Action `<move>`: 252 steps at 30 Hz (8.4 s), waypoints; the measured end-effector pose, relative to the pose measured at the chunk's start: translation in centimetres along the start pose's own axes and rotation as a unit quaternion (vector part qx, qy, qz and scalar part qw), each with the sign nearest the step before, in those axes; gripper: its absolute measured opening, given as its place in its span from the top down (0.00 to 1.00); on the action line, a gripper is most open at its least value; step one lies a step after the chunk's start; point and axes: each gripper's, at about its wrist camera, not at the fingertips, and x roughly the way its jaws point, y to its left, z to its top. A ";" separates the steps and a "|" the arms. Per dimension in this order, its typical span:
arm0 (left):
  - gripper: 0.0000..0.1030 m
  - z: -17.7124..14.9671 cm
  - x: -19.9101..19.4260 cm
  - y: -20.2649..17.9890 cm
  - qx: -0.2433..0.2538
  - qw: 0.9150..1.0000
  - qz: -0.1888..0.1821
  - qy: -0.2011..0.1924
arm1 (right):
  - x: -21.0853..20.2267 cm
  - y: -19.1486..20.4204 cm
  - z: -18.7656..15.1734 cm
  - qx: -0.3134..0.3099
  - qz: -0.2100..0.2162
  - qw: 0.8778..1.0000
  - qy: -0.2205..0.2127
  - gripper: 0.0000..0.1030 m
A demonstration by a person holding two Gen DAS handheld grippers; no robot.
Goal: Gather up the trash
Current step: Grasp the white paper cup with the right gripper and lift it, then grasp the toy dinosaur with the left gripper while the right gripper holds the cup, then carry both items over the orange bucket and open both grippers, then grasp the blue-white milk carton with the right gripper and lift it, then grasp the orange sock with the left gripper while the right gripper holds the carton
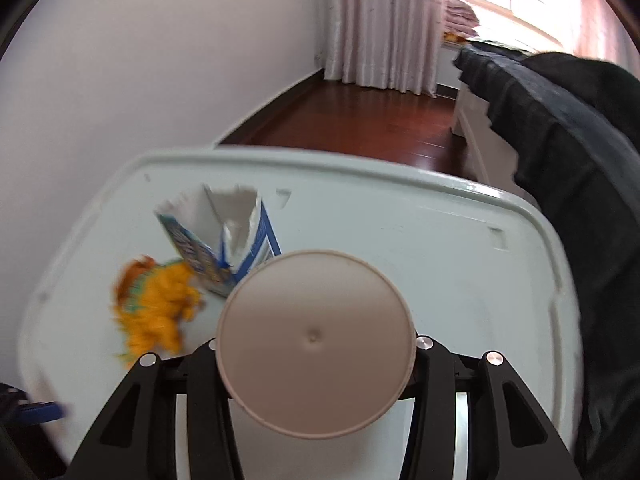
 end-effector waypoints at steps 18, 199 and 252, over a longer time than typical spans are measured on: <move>0.24 8.3 6.5 3.4 -0.120 0.980 -0.156 0.014 | -9.9 -4.7 -4.7 0.123 0.063 0.989 -0.053 0.55; 0.22 6.8 -5.4 6.2 -0.065 0.982 0.091 -0.152 | 7.5 6.2 0.5 0.158 -0.070 0.985 0.006 0.05; 0.22 11.8 9.2 2.4 0.047 0.994 0.086 -0.044 | -6.1 0.6 -2.6 0.108 0.056 0.991 -0.051 0.48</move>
